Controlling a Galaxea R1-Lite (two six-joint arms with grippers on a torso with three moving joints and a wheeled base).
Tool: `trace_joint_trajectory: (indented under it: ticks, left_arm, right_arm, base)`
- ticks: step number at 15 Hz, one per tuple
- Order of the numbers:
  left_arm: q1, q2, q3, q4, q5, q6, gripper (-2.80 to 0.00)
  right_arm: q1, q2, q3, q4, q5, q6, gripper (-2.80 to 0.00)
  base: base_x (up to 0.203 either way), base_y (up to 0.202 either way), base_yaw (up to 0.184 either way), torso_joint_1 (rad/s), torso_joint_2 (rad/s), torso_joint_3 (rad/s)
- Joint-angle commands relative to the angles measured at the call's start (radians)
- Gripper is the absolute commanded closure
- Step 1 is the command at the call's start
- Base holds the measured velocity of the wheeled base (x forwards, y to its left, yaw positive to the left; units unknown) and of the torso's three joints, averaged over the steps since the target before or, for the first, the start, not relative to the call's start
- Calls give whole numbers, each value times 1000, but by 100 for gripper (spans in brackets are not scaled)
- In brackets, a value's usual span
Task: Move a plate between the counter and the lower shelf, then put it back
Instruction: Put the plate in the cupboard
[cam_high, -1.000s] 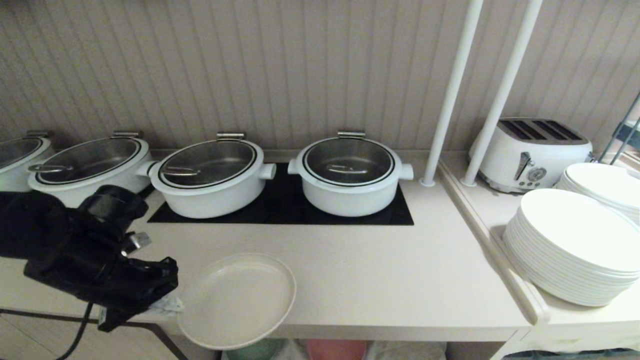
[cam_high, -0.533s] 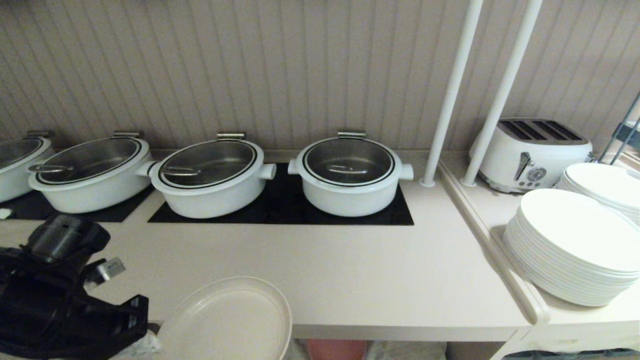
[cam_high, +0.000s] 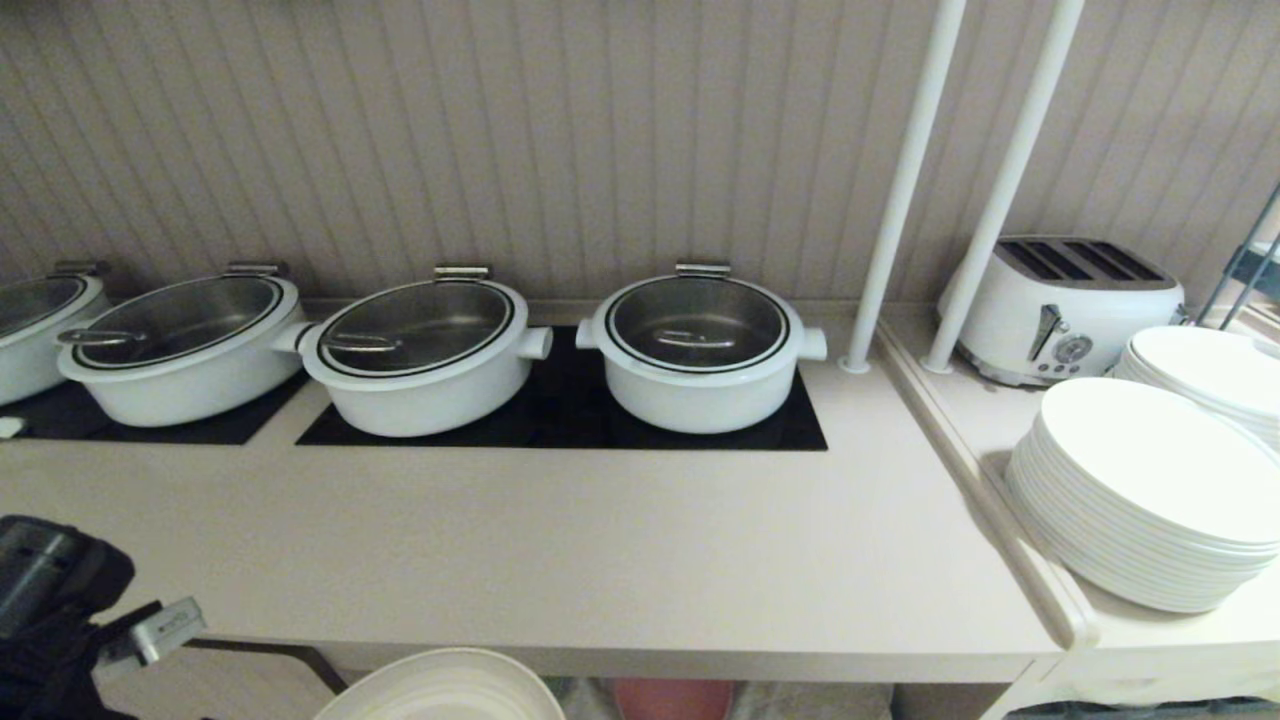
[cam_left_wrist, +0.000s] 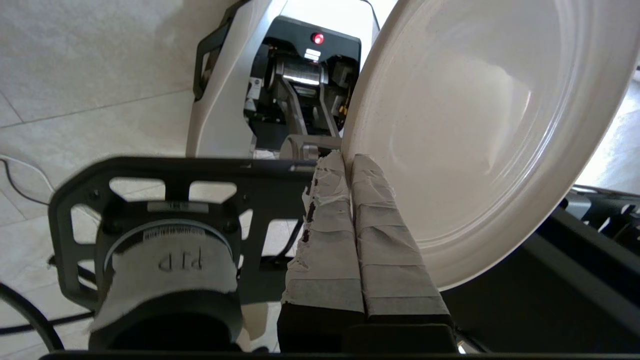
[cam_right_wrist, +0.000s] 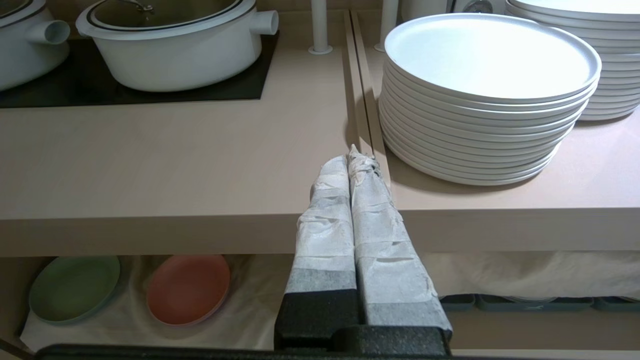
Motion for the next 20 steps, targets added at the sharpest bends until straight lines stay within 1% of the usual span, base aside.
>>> trace_joint_trajectory:
  ticks: [1,3,6,18,20]
  left_arm:
    - [0,-56,23,25,-4,4,0]
    - [0,-85,49,60,-6,31,0]
    - [0,-122,98,68,-7,68,0]
    - [-12,-116,100,61,-8,72,0]
    - [-14,-116,97,61,-26,72,0]
  right_arm:
    - [0,1,0,0,0,0,0]
    - [0,1,0,0,0,0,0]
    - [0,1,0,0,0,0,0]
    - [0,1,0,0,0,0,0]
    - [0,1,0,0,0,0,0]
  base:
    - [0,0,0,0,0,0]
    - [0,0,0,0,0,0]
    - [0,0,0,0,0,0]
    - [0,0,0,0,0,0]
    - [0,0,0,0,0,0]
